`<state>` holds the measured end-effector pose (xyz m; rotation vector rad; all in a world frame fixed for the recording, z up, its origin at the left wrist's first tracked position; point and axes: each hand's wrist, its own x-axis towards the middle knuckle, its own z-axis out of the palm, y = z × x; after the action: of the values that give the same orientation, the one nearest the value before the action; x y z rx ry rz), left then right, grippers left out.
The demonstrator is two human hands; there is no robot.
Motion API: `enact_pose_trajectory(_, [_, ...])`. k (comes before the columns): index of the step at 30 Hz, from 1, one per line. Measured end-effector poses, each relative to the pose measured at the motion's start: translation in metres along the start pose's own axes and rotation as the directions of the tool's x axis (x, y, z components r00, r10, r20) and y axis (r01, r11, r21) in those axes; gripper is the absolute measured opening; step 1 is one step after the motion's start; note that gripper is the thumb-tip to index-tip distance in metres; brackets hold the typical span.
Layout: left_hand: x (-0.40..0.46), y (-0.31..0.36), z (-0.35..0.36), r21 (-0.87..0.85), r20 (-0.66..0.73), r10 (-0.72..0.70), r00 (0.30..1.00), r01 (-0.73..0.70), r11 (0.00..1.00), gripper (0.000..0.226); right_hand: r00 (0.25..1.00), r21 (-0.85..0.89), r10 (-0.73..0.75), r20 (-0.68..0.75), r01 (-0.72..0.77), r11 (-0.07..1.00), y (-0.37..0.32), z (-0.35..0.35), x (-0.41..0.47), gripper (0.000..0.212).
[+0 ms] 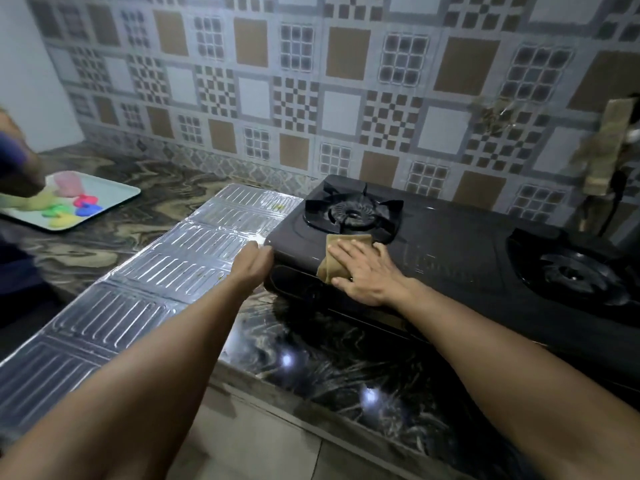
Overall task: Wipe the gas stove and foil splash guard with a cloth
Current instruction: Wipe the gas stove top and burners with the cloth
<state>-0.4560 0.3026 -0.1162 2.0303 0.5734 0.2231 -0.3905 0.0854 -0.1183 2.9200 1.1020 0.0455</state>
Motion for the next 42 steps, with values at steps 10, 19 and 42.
enact_pose_trajectory(10, [0.033, -0.028, -0.036, -0.401, 0.265, -0.180, 0.947, 0.278, 0.873, 0.024, 1.000, 0.057, -0.017, 0.026, 0.016, 0.998, -0.066, -0.003, 0.098, 0.067])
enact_pose_trajectory(19, [0.042, -0.043, -0.034, -0.418, 0.223, -0.212, 0.952, 0.289, 0.861, 0.016, 0.993, 0.103, -0.063, 0.098, 0.052, 0.993, -0.092, -0.013, 0.146, 0.050])
enact_pose_trajectory(42, [-0.049, 0.024, 0.068, 0.360, -0.097, 0.296, 0.950, -0.243, 0.901, 0.046, 0.990, -0.030, -0.017, -0.142, 0.013, 0.999, 0.062, 0.019, -0.099, 0.070])
